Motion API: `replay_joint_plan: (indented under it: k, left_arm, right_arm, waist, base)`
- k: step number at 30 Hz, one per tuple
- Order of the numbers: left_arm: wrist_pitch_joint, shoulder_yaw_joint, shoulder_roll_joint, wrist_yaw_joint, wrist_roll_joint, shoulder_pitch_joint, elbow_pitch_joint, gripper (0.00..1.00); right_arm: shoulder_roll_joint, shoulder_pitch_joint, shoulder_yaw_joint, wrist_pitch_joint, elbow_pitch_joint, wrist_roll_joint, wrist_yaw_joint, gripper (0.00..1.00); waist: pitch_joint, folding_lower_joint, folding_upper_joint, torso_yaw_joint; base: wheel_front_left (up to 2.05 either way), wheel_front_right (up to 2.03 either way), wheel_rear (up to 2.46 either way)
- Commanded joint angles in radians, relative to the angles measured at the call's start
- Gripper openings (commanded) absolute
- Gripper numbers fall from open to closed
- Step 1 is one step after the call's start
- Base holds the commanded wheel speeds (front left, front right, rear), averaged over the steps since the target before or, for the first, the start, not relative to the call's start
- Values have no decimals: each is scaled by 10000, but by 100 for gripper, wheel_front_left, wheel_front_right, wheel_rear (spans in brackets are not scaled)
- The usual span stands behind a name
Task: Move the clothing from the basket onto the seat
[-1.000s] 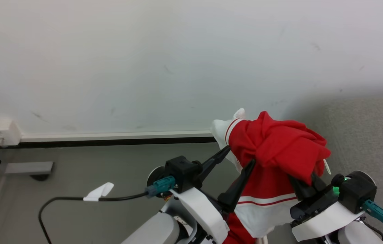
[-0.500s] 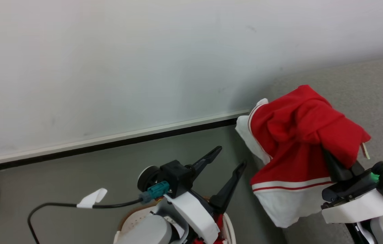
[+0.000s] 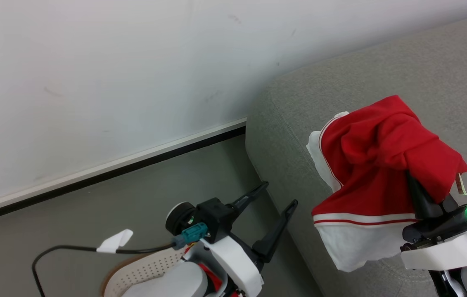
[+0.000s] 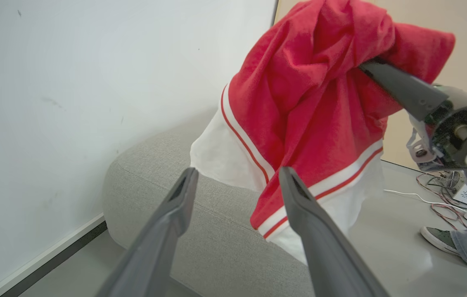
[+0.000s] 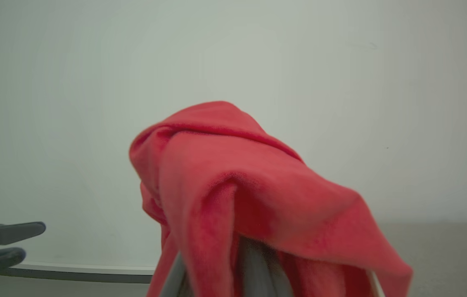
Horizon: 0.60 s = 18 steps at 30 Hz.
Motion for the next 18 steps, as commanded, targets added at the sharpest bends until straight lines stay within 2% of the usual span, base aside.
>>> replay_joint_plan:
  k: [1, 12, 18]
  left_arm:
    - [-51, -7, 30, -4, 78, -90, 38, 100]
    - [44, -137, 36, -33, 228, -404, 97, 100]
    - [291, -167, 149, -2, 343, -823, -76, 100]
  right_arm:
    - [12, 73, -51, 1, -72, -25, -25, 0]
    - [-22, -422, -313, 1, -27, 59, -25, 0]
    - [-140, -1347, -905, 1, 80, 548, -25, 0]
  waist:
    - [85, 0, -1, -184]
    - [656, 0, -1, -238]
    - [1605, 0, -1, 127]
  base:
    - [0, 0, 0]
    - [0, 0, 0]
    - [0, 0, 0]
